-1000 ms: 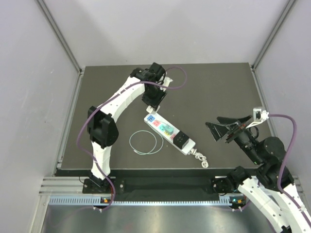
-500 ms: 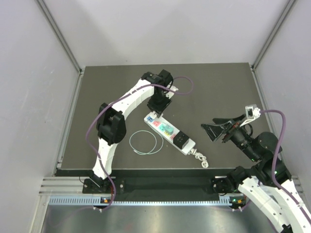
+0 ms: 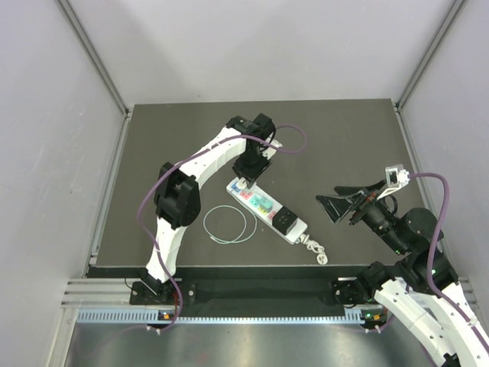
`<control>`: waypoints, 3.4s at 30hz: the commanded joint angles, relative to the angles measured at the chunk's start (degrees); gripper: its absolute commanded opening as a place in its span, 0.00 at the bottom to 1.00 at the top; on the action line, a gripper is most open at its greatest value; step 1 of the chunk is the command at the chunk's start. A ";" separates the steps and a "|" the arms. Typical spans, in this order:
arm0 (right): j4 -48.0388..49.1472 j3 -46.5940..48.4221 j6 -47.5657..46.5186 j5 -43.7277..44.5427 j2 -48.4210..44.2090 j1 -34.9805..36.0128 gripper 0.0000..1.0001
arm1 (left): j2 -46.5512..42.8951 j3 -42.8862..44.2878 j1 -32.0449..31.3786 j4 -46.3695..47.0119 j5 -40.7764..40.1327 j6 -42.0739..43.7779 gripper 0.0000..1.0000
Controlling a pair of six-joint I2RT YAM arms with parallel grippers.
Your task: Insert the plug
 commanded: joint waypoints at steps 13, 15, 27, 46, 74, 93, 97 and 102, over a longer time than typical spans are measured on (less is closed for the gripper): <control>0.73 2.37 -1.28 1.05 0.06 -0.22 1.00 | 0.58 -1.61 -0.30 -1.89 1.12 0.09 0.00; 0.73 2.37 -1.28 1.05 0.06 -0.22 1.00 | 0.76 -1.61 -0.39 -1.80 1.03 -0.09 0.00; 0.55 2.20 -1.29 1.58 -0.46 -0.22 1.00 | 1.11 0.14 -0.65 -1.71 2.00 -1.32 0.00; 0.46 2.20 -1.55 1.84 -0.73 -0.22 1.00 | 5.24 2.61 -0.74 -1.45 -0.73 -0.44 0.00; -0.51 2.81 -2.34 2.81 -0.82 -0.22 1.00 | 9.11 3.49 -0.47 -1.10 -4.68 -0.44 0.00; -1.38 2.90 -2.07 3.51 -1.70 -0.22 1.00 | 3.13 -13.74 0.32 10.42 1.03 -3.51 0.00; -1.73 3.43 -2.25 3.51 -1.52 -0.22 1.00 | 3.31 -11.90 0.32 10.42 -1.42 -5.36 0.07; -2.61 3.52 -2.08 4.04 -2.39 -0.14 1.00 | 1.90 -5.76 0.41 8.93 0.94 -4.31 0.35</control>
